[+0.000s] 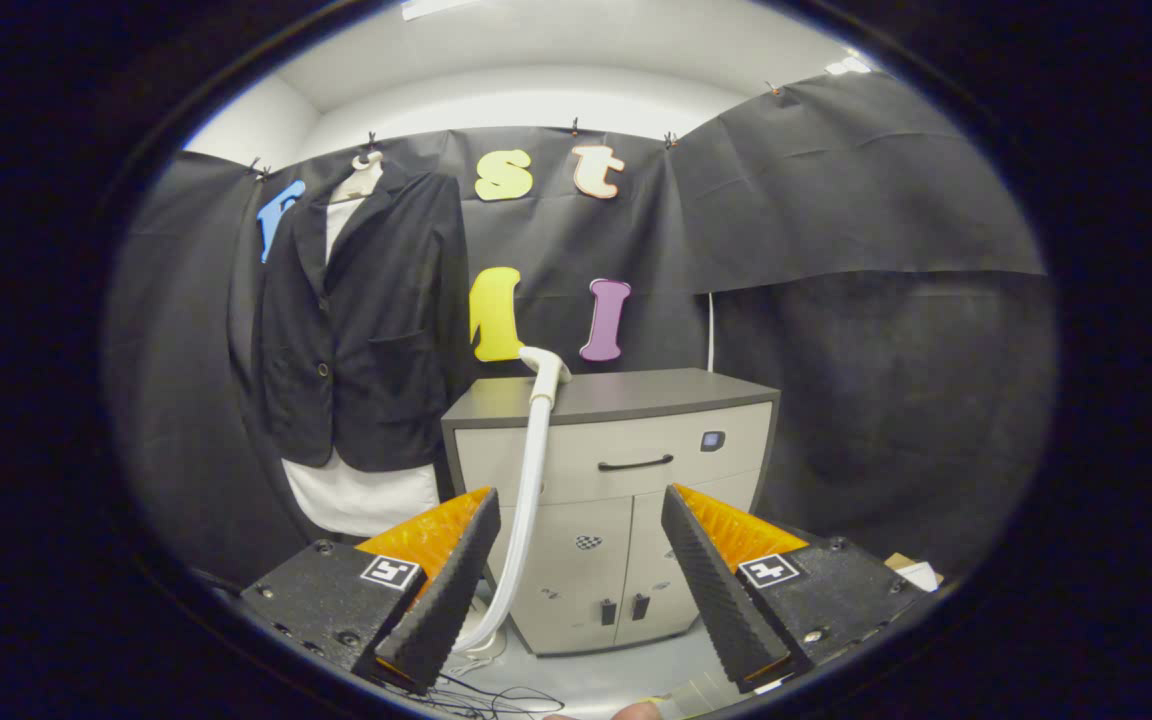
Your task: Iron the clothes twice with a garment steamer, once on the left side and once on the right side.
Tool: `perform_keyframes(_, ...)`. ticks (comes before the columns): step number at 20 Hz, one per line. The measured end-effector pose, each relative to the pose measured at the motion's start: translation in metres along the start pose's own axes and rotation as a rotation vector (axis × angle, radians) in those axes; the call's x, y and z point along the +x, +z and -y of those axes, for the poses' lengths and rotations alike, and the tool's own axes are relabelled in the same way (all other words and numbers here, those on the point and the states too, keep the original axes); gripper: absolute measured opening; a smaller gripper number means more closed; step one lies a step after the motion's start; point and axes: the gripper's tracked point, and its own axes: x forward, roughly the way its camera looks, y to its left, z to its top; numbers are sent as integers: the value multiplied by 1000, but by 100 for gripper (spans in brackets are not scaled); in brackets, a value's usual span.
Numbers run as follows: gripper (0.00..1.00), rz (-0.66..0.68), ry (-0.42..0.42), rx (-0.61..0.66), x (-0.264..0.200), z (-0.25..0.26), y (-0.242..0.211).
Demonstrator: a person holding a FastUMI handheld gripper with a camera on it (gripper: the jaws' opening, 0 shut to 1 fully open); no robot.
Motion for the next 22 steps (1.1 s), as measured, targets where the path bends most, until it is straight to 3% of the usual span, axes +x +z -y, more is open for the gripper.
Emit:
perform_keyframes(4,100,6,-4,22,37,9,41)
perform_keyframes(12,100,-82,144,72,153,-11,86)
perform_keyframes(22,100,-348,246,65,270,-52,84)
